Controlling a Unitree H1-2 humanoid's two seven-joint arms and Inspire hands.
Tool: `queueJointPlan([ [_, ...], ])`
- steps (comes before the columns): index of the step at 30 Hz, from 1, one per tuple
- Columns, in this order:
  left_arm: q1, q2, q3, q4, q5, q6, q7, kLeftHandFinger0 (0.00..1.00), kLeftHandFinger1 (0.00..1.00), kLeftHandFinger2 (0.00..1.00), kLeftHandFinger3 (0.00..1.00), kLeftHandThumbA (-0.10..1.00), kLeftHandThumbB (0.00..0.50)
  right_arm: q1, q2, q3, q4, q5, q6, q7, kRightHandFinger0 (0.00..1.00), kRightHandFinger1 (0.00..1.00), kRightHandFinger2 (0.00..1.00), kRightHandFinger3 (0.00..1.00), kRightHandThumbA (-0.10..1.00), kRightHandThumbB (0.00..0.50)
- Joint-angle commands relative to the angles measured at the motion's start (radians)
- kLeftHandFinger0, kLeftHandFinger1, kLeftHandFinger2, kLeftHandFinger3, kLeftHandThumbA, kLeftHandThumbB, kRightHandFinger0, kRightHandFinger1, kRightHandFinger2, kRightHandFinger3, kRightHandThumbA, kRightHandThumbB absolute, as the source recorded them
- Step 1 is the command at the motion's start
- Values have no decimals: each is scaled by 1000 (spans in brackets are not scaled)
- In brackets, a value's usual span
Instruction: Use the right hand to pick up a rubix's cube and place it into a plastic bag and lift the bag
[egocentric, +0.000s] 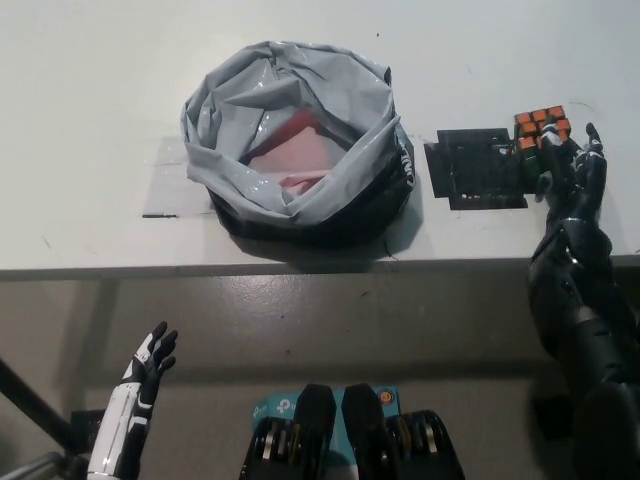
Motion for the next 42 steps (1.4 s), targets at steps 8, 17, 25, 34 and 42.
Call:
queueJointPlan([
  [8, 14, 12, 10, -13, 1, -52, 6, 1000, 1000, 1000, 1000, 1000, 217, 3, 164, -186, -560, 616, 556, 245, 0, 78, 756, 1000, -100, 125],
  [17, 14, 13, 10, -16, -5, -46, 3, 1000, 1000, 1000, 1000, 1000, 216, 27, 228, -120, -855, 731, 682, 121, 0, 135, 731, 1000, -100, 123],
  [25, 13, 14, 10, -12, 4, -47, 6, 1000, 1000, 1000, 1000, 1000, 216, 26, 229, 17, -984, 785, 683, 103, 0, 189, 756, 784, -100, 105],
  [34, 14, 13, 7, -22, 1, -37, 2, 1000, 1000, 1000, 1000, 1000, 216, -25, 230, 113, -936, 691, 675, 132, 0, 218, 785, 381, -100, 88],
  [42, 6, 16, 6, -27, -4, -29, -4, 1000, 1000, 1000, 1000, 1000, 215, -92, 210, 198, -779, 590, 655, 158, 0, 376, 890, 1000, -100, 93],
])
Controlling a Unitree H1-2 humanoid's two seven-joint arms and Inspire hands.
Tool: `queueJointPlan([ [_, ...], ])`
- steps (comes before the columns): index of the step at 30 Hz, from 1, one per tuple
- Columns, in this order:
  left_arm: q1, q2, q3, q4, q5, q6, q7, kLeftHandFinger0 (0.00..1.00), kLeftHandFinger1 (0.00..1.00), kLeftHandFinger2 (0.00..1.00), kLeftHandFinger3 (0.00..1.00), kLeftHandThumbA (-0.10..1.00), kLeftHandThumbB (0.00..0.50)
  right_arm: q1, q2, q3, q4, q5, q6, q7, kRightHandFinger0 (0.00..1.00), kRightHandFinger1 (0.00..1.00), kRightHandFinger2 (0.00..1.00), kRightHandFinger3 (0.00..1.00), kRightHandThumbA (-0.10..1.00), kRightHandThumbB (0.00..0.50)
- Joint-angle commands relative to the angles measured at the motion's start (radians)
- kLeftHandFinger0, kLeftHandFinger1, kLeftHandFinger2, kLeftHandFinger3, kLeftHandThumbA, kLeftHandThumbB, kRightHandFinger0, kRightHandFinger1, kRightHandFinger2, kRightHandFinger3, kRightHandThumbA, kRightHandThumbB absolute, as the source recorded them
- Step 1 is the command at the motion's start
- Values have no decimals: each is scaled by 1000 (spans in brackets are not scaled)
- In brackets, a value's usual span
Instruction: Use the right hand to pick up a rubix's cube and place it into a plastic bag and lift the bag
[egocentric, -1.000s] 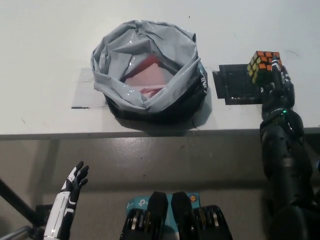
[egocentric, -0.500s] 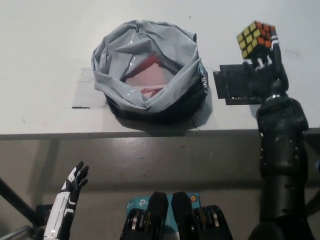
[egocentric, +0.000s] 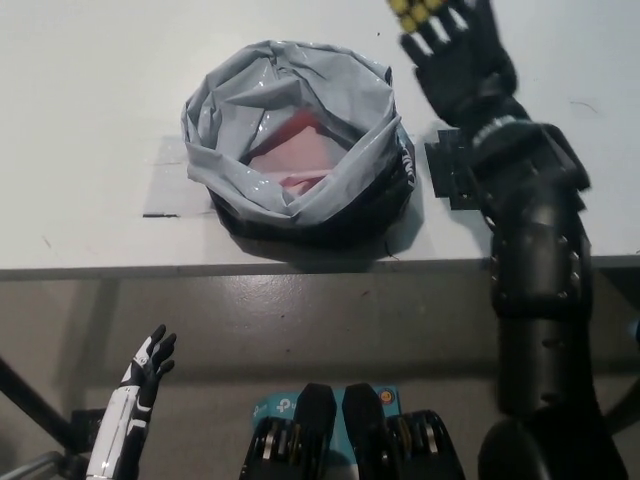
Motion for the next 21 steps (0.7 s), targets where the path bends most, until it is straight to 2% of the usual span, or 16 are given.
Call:
queueJointPlan([
  [1, -3, 15, 4, -26, -2, -30, -3, 1000, 1000, 1000, 1000, 1000, 215, -94, -13, 59, 69, -54, -2, 70, 0, 386, 896, 1000, -100, 86],
  [5, -2, 14, 4, -24, 1, -34, -1, 1000, 1000, 1000, 1000, 1000, 219, -131, -12, 106, 173, -114, -46, 91, 0, 435, 926, 1000, -100, 106],
  [6, -2, 14, 3, -25, 4, -34, 0, 1000, 1000, 1000, 1000, 1000, 220, -149, -9, 115, 218, -132, -62, 86, 11, 497, 1000, 1000, -100, 123],
  [7, -3, 14, 3, -25, 5, -34, 0, 1000, 1000, 1000, 1000, 1000, 220, -154, -8, 117, 229, -136, -66, 85, 11, 497, 1000, 1000, -100, 123],
  [8, -4, 14, 3, -25, 1, -33, -2, 1000, 1000, 1000, 1000, 1000, 223, -163, -8, 124, 255, -149, -79, 86, 0, 460, 971, 1000, -100, 143],
  [10, -7, 14, 3, -25, 2, -29, -2, 1000, 1000, 1000, 1000, 1000, 225, -182, -10, 149, 308, -189, -120, 98, 0, 465, 975, 1000, -100, 144],
  [11, -8, 14, 2, -26, -3, -28, -4, 1000, 1000, 1000, 1000, 1000, 222, -192, -10, 163, 341, -212, -151, 107, 0, 451, 931, 1000, -100, 145],
  [13, -9, 14, 2, -26, -6, -30, -6, 1000, 1000, 1000, 1000, 1000, 221, -206, -9, 178, 384, -239, -188, 112, 0, 441, 923, 1000, -100, 132],
  [14, -8, 15, 2, -27, -5, -31, -6, 1000, 1000, 1000, 1000, 1000, 216, -211, -9, 184, 401, -252, -199, 108, 0, 428, 907, 1000, -100, 141],
  [15, -6, 16, 2, -29, -5, -29, -7, 1000, 1000, 1000, 1000, 1000, 217, -219, -14, 208, 433, -294, -230, 101, 0, 390, 866, 962, -100, 151],
  [16, -6, 17, 1, -30, -5, -28, -8, 1000, 1000, 1000, 1000, 1000, 218, -227, -21, 232, 462, -331, -259, 95, 0, 368, 866, 929, -100, 158],
  [19, -9, 19, 0, -32, -8, -22, -11, 1000, 1000, 1000, 1000, 1000, 228, -254, -46, 320, 555, -457, -363, 79, 7, 435, 902, 925, -100, 158],
  [21, -13, 20, 0, -32, -7, -20, -12, 1000, 1000, 1000, 1000, 1000, 236, -265, -59, 376, 588, -524, -409, 65, 71, 502, 918, 925, -100, 172],
])
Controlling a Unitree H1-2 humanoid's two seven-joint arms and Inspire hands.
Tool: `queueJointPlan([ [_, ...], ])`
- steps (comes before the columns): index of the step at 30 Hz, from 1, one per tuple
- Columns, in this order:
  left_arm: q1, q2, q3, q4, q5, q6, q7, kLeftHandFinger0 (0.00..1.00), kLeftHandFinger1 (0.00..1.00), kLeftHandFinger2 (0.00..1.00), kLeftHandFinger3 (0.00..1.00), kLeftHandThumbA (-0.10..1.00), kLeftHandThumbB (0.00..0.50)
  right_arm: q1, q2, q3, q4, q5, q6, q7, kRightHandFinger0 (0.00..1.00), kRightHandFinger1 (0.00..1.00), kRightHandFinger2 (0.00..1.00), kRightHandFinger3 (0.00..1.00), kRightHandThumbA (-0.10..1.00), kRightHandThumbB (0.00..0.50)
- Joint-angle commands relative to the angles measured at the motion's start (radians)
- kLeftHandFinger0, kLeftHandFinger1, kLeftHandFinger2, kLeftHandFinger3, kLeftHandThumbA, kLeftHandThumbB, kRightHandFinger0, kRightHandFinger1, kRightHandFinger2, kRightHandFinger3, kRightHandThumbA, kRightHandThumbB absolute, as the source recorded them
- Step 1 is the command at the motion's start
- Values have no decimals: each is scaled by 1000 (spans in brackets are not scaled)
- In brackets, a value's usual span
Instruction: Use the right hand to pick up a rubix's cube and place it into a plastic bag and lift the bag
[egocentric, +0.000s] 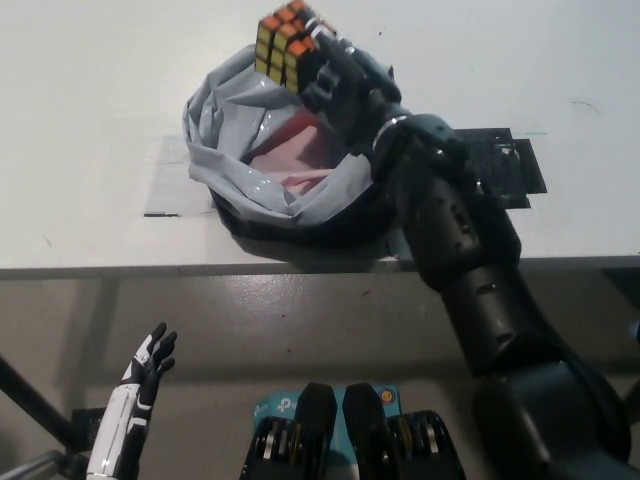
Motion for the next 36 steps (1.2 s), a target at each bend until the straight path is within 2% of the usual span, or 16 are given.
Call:
queueJointPlan([
  [1, -10, 19, 1, -32, -7, -20, -12, 1000, 1000, 1000, 1000, 1000, 236, -127, -45, 154, 105, -281, -271, 0, 82, 515, 919, 919, -100, 168],
  [2, -11, 19, 0, -32, -7, -17, -12, 1000, 1000, 1000, 1000, 1000, 237, -130, -50, 181, 112, -313, -280, -16, 236, 642, 965, 918, -100, 176],
  [3, -12, 18, 0, -34, -7, -14, -12, 1000, 1000, 1000, 1000, 1000, 237, -133, -54, 206, 119, -340, -288, -32, 323, 670, 974, 893, -100, 189],
  [4, -15, 20, 0, -31, -5, -18, -13, 1000, 1000, 1000, 1000, 1000, 226, -132, -58, 234, 111, -373, -280, -46, 463, 845, 1000, 1000, -59, 267],
  [5, -18, 23, -1, -27, -2, -23, -13, 1000, 1000, 1000, 1000, 1000, 224, -132, -64, 267, 103, -407, -273, -62, 581, 863, 1000, 973, -32, 267],
  [6, -19, 23, -1, -26, -2, -24, -13, 1000, 1000, 1000, 1000, 1000, 224, -130, -71, 301, 92, -438, -269, -57, 830, 1000, 1000, 1000, 121, 307],
  [7, -21, 23, 0, -25, -3, -24, -13, 1000, 1000, 1000, 1000, 1000, 224, -128, -79, 337, 82, -468, -266, -49, 872, 1000, 1000, 1000, 150, 307],
  [8, -21, 23, 0, -24, -6, -25, -15, 1000, 1000, 1000, 1000, 1000, 215, -126, -83, 357, 77, -486, -268, -43, 1000, 1000, 1000, 1000, 197, 349],
  [10, -21, 23, -1, -23, -8, -27, -16, 1000, 1000, 1000, 1000, 1000, 206, -122, -88, 385, 74, -510, -274, -44, 1000, 1000, 1000, 1000, 224, 349],
  [11, -21, 23, -1, -25, -7, -26, -16, 1000, 1000, 1000, 1000, 1000, 208, -118, -97, 425, 67, -554, -276, -63, 1000, 1000, 1000, 1000, 290, 341],
  [21, -32, 22, 1, -25, -15, -15, -19, 1000, 1000, 1000, 1000, 1000, 231, -115, -129, 500, 12, -648, -287, -107, 1000, 1000, 1000, 1000, 405, 298],
  [24, -30, 19, 1, -30, -18, -15, -22, 1000, 1000, 1000, 1000, 1000, 222, -107, -140, 510, -62, -682, -280, -106, 1000, 1000, 1000, 1000, 500, 298],
  [28, -42, 23, 1, -20, -5, -38, -20, 1000, 1000, 1000, 1000, 1000, 209, -94, -159, 488, -246, -703, -292, -91, 1000, 1000, 1000, 1000, 572, 285],
  [31, -48, 21, 2, -12, -19, -35, -23, 1000, 1000, 1000, 1000, 1000, 219, -94, -172, 468, -380, -713, -275, -64, 1000, 1000, 1000, 1000, 628, 281],
  [33, -45, 24, 0, -14, -2, -37, -20, 1000, 1000, 1000, 1000, 1000, 215, -101, -178, 440, -496, -689, -260, -34, 1000, 1000, 1000, 1000, 706, 283],
  [36, -42, 22, 0, -17, 0, -31, -18, 1000, 1000, 1000, 1000, 1000, 215, -105, -180, 411, -574, -684, -248, -37, 1000, 1000, 1000, 1000, 700, 281],
])
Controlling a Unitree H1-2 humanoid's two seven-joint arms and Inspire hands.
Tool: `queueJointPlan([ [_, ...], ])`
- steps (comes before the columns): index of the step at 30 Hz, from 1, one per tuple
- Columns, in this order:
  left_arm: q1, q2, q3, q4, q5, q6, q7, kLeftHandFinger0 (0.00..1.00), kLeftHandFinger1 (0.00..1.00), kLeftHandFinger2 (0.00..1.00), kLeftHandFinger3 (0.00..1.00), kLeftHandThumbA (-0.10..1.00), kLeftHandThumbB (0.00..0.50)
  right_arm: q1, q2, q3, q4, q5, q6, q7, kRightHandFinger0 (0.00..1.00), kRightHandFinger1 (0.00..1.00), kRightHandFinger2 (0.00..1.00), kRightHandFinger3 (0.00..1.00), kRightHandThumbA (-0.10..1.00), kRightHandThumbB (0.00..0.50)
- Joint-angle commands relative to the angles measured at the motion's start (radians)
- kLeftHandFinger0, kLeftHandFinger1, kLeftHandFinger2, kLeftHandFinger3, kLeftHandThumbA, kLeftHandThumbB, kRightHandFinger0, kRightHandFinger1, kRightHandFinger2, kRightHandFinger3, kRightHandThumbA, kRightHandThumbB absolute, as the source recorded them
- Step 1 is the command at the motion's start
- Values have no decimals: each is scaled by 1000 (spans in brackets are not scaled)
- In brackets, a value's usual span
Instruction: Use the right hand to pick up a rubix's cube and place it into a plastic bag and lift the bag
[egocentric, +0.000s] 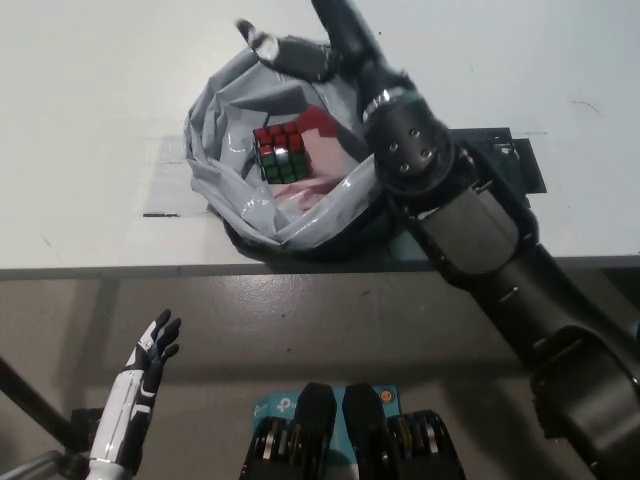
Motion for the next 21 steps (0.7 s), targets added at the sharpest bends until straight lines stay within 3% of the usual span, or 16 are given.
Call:
queueJointPlan([
  [1, -4, 20, 1, -20, -1, -31, -7, 1000, 1000, 1000, 1000, 1000, 218, -105, -29, -74, -291, -84, -47, 10, 1000, 1000, 1000, 1000, 697, 285],
  [6, -1, 22, 2, -21, -4, -29, -9, 1000, 1000, 1000, 1000, 1000, 221, -97, -85, -62, -309, -193, 2, -1, 1000, 1000, 1000, 1000, 746, 338],
  [7, 1, 23, 1, -20, -7, -32, -12, 1000, 1000, 1000, 1000, 1000, 221, -88, -104, -55, -290, -217, 24, 7, 1000, 1000, 1000, 1000, 794, 396],
  [8, 2, 23, 0, -19, -7, -34, -12, 1000, 1000, 1000, 1000, 1000, 224, -83, -115, -49, -276, -233, 41, 12, 1000, 1000, 1000, 1000, 810, 423],
  [12, 6, 23, -2, -12, -9, -50, -11, 1000, 1000, 1000, 1000, 1000, 221, -70, -148, -27, -208, -300, 101, 26, 1000, 1000, 1000, 1000, 825, 483],
  [15, 7, 22, -1, -13, -13, -49, -12, 1000, 1000, 1000, 1000, 1000, 224, -67, -157, -18, -161, -320, 112, 31, 1000, 1000, 1000, 1000, 817, 498],
  [16, 5, 23, -1, -16, -9, -45, -11, 1000, 1000, 1000, 1000, 1000, 227, -60, -161, -17, -92, -324, 100, 24, 1000, 1000, 1000, 1000, 731, 500],
  [21, -2, 21, 0, -13, -20, -36, -14, 1000, 1000, 1000, 1000, 1000, 225, -57, -162, -10, 56, -352, 74, -2, 1000, 1000, 1000, 1000, 783, 500],
])
